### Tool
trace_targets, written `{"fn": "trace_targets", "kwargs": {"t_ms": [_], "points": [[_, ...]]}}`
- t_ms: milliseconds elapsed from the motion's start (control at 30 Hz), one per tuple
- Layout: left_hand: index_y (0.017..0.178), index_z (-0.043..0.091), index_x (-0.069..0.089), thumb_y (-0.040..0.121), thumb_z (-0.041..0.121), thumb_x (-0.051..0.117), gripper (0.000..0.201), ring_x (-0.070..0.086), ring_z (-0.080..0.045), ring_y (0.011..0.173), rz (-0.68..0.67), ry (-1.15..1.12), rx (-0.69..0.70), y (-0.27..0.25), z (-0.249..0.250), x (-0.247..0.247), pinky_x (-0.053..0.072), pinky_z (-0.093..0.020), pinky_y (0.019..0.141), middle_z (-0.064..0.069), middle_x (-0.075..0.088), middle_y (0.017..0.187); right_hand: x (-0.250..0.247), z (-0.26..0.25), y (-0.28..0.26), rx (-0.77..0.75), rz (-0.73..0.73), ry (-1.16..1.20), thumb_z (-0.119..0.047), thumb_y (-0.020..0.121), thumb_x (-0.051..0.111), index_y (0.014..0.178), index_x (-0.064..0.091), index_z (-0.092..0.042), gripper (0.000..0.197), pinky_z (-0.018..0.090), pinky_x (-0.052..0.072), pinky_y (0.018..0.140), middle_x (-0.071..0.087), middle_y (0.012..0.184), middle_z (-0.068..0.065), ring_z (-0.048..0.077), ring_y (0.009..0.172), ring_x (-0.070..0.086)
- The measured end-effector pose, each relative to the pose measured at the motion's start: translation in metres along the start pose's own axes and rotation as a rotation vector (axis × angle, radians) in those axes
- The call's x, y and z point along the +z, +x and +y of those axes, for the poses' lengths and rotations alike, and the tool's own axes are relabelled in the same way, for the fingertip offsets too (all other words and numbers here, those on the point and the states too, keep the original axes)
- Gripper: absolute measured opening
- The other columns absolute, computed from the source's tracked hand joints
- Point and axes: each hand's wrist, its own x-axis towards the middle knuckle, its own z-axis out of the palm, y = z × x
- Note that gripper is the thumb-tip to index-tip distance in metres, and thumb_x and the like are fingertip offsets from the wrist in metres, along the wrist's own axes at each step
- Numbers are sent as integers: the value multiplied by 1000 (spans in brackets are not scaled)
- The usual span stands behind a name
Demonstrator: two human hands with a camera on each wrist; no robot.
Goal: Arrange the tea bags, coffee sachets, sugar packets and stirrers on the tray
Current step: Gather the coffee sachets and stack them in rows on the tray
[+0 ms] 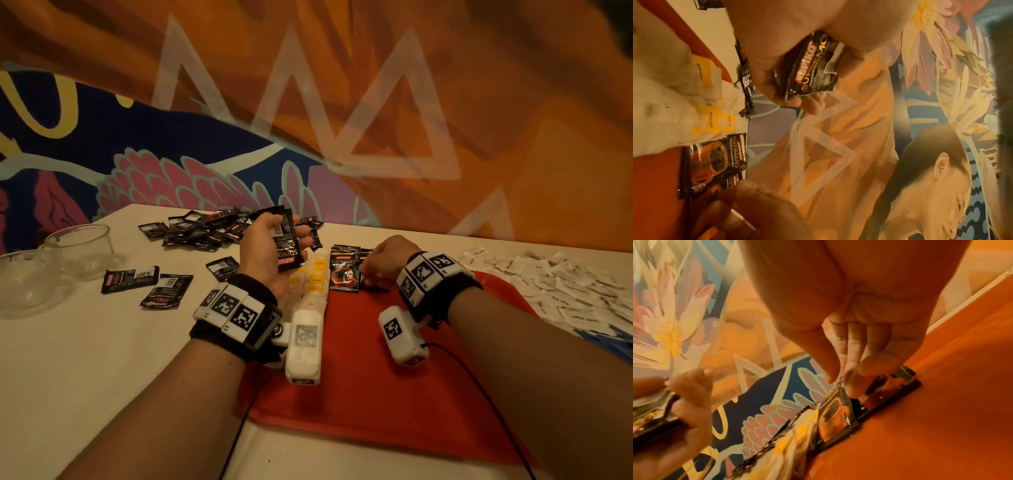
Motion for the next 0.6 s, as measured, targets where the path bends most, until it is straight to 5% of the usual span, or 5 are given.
{"fn": "trace_targets", "kwargs": {"t_ms": [200,400,600], "points": [[110,3,63,97,14,58,18,73,-22,66,35,86,17,-9,-1,9,62,-36,67,-14,71,90,-4,-21,-38,-239,-4,141,-20,87,73,88,71,-14,7,32,56,68,74,86,6,19,78,69],[117,0,67,92,12,69,28,76,-26,81,-61,165,46,-17,-9,15,59,-31,57,-18,75,103,1,-32,-68,-436,-51,312,-20,85,75,90,71,-18,7,21,48,60,72,85,2,10,73,66],[110,0,70,90,15,71,25,74,-33,89,-134,240,75,-19,-18,17,61,-37,69,-21,74,103,2,-28,-78,-455,-32,439,-5,84,75,92,67,-12,13,14,41,41,69,67,-2,4,43,56]]}}
